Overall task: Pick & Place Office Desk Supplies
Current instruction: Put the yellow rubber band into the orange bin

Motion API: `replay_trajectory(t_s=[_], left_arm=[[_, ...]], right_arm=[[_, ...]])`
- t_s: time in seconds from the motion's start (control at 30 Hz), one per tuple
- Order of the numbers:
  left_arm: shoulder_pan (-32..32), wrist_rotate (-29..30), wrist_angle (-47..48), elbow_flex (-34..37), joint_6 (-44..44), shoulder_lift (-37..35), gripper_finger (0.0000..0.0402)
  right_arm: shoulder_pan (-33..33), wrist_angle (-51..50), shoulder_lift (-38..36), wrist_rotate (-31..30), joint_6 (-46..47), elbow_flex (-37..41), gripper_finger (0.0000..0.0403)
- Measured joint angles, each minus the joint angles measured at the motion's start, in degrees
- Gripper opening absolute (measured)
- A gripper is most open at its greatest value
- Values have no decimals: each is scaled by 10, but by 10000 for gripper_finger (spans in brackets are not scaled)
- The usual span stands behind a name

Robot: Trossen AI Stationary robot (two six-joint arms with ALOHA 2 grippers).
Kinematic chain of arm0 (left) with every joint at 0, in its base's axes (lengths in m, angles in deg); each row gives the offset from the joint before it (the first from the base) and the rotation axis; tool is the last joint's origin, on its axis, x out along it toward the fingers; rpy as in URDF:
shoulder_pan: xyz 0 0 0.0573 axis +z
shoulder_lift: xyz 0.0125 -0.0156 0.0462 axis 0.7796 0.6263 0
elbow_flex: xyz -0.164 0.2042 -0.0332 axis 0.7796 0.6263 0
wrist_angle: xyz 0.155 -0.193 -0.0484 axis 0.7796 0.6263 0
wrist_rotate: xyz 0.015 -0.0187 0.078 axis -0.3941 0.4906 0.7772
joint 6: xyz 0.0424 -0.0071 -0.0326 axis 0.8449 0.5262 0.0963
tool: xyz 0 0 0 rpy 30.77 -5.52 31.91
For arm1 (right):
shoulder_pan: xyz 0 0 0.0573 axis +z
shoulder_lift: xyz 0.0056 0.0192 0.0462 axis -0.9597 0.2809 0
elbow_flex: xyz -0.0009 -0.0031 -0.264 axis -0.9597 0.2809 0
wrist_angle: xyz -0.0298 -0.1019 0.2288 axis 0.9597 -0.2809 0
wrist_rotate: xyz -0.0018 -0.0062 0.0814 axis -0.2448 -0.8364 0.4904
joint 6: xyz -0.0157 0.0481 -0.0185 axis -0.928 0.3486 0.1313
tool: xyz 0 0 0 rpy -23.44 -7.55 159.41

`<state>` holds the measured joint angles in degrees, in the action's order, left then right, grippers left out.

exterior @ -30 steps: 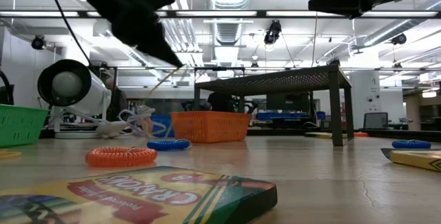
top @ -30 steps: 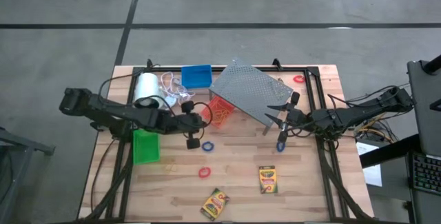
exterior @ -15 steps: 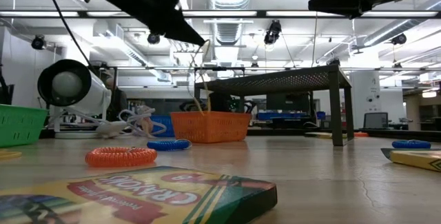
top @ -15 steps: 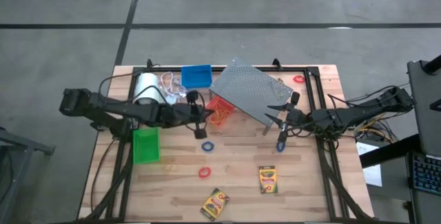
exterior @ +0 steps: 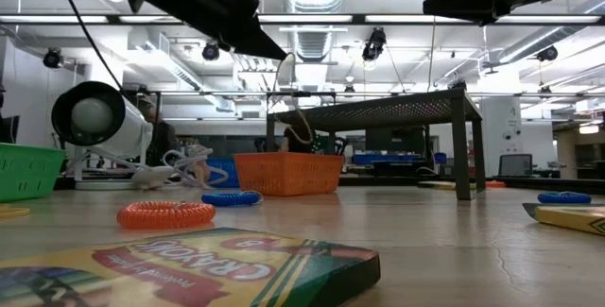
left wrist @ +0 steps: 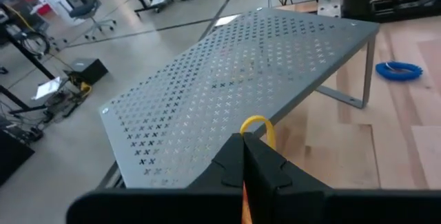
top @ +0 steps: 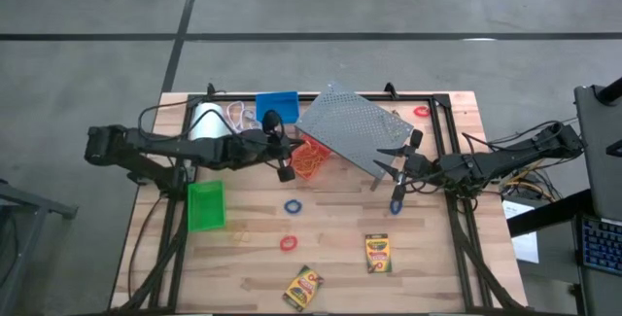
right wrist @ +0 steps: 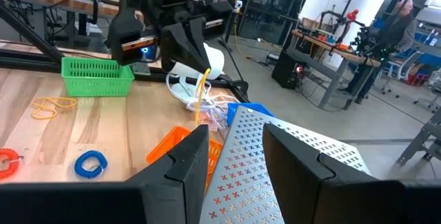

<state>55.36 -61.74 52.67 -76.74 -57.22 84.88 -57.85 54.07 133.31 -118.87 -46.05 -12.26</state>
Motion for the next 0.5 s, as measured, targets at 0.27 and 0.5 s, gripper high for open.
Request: replay_trajectory(t_s=[0.27, 0.5], left_arm=[[1, -2, 7, 0, -22, 44, 2], [1, 0, 12, 0, -52, 83, 2]], right_arm=[[0, 0, 0, 0, 1, 0, 137], [0, 0, 0, 0, 1, 0, 137]])
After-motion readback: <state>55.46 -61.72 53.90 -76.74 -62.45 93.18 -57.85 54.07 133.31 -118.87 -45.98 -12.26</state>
